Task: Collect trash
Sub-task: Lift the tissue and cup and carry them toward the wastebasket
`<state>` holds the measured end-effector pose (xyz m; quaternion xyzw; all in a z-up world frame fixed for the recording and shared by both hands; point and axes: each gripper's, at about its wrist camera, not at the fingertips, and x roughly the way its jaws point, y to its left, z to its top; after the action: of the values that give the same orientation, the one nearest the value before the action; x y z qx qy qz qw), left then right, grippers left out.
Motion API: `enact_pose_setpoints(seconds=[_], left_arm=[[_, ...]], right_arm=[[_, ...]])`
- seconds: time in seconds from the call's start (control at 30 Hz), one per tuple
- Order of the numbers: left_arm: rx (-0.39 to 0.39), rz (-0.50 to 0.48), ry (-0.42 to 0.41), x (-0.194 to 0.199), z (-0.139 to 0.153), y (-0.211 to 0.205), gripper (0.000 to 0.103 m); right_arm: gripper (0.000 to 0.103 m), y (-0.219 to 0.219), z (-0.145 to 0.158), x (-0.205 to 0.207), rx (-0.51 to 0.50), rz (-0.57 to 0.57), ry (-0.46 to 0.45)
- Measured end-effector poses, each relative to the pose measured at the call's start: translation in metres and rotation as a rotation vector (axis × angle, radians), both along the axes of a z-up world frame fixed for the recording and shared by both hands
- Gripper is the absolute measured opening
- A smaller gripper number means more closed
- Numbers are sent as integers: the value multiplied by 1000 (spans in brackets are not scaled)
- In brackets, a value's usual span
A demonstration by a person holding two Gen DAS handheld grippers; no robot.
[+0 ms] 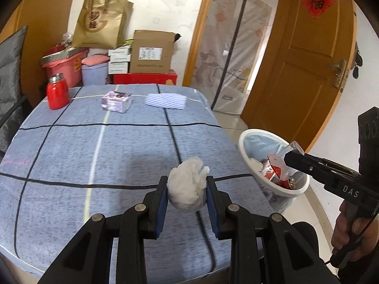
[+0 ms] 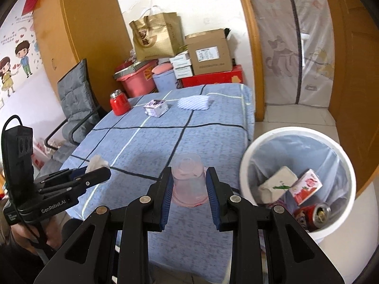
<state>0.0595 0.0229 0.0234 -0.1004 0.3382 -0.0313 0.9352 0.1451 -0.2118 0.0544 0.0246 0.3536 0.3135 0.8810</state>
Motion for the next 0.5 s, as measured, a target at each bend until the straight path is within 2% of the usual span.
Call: enact_pose_setpoints(seconds=[0.5], left_arm=[[14,-120,-7,44,5,-56,31]], right_arm=[[29,-76,-5,20,25,-158,8]])
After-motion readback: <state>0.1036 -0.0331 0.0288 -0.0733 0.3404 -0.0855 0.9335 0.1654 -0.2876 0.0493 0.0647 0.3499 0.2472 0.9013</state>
